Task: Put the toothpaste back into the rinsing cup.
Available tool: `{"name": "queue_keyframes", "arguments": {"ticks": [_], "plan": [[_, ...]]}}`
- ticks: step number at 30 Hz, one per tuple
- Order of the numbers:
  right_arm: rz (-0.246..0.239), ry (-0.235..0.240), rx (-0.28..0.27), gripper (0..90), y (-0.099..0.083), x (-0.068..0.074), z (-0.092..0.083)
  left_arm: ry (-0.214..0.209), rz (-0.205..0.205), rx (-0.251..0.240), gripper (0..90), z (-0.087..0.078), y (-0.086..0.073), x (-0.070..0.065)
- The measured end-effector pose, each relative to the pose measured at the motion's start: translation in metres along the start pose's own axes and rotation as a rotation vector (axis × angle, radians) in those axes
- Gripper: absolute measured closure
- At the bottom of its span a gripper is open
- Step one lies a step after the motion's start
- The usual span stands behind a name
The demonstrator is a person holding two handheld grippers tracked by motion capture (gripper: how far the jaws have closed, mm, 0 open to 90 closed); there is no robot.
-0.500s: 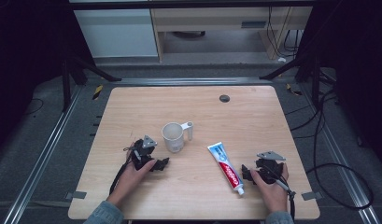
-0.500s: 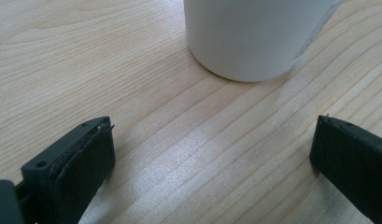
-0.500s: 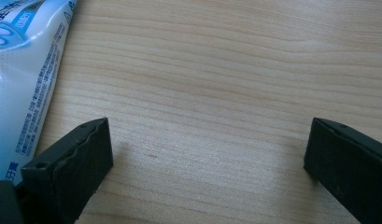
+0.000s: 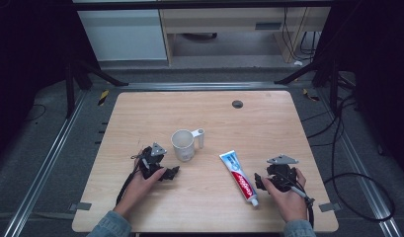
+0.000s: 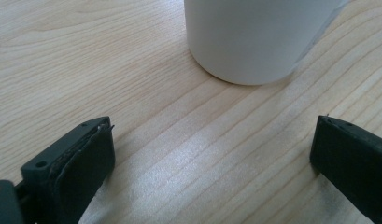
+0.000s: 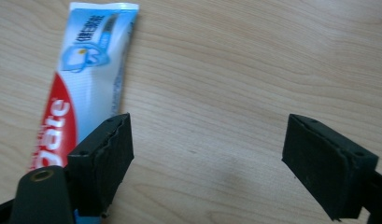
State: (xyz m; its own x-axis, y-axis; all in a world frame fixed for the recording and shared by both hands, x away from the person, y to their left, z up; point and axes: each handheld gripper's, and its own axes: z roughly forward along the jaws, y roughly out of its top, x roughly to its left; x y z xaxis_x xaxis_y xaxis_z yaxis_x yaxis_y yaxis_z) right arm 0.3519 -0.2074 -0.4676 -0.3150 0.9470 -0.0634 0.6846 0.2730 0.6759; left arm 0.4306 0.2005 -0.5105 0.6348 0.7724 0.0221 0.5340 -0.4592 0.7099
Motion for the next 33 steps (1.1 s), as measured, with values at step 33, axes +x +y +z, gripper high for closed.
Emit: {"name": "queue_keyframes", "arguments": {"ticks": [33], "plan": [[-0.15,0.081,0.215,32.7,0.08,0.047,-0.026,0.001,-0.003,-0.003,0.0,0.004,0.004,0.002]]}}
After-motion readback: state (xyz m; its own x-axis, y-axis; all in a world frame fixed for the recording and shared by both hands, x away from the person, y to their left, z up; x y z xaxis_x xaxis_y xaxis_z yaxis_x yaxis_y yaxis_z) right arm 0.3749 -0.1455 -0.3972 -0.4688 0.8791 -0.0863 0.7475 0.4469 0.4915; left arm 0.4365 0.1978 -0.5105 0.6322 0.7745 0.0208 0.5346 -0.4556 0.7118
